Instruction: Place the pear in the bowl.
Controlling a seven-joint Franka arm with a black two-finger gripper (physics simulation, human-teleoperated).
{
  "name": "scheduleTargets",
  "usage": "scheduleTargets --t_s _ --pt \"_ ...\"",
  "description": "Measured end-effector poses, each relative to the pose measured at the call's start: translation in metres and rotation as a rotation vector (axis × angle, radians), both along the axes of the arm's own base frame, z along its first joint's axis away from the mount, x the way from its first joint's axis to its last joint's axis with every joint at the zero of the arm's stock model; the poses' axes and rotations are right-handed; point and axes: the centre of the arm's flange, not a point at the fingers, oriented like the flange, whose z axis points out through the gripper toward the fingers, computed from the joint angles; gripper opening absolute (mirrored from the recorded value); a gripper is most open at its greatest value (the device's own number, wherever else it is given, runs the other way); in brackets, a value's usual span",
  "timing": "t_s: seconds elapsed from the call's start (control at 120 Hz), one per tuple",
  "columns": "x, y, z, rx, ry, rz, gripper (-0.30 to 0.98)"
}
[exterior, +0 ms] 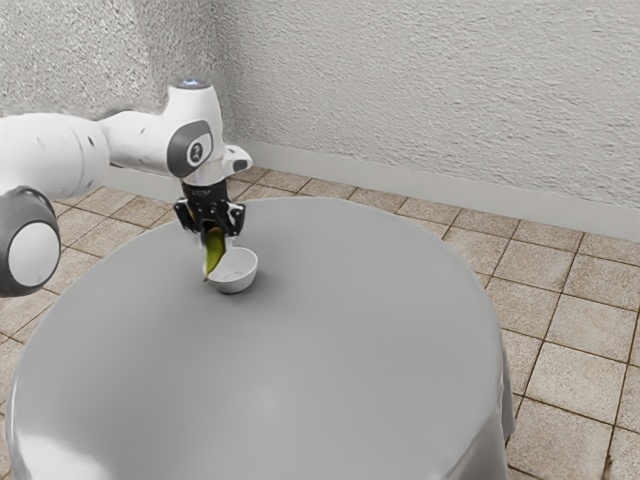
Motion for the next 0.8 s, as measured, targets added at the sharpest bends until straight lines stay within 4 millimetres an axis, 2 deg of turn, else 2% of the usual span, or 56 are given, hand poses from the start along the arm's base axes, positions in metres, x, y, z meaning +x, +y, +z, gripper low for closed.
scheduleTargets --t_s 0.15,0.292,0.45,0.508,0.6,0.667,0.8 --pt "0.005 0.0 -0.005 -0.006 0.004 -0.023 0.3" --pt "0.005 -0.001 -0.009 -0.014 0.011 -0.04 0.48" --pt "0.004 -0.004 -0.004 -0.016 0.008 -0.06 0.59" --pt "0.001 -0.01 0.014 -0.02 -0.01 -0.069 0.61" --pt "-0.012 -0.032 0.061 -0.022 -0.059 -0.101 0.64" --pt "-0.032 -0.044 0.092 -0.024 -0.08 -0.118 0.65" --pt "-0.069 -0.07 0.167 -0.023 -0.135 -0.159 0.67"
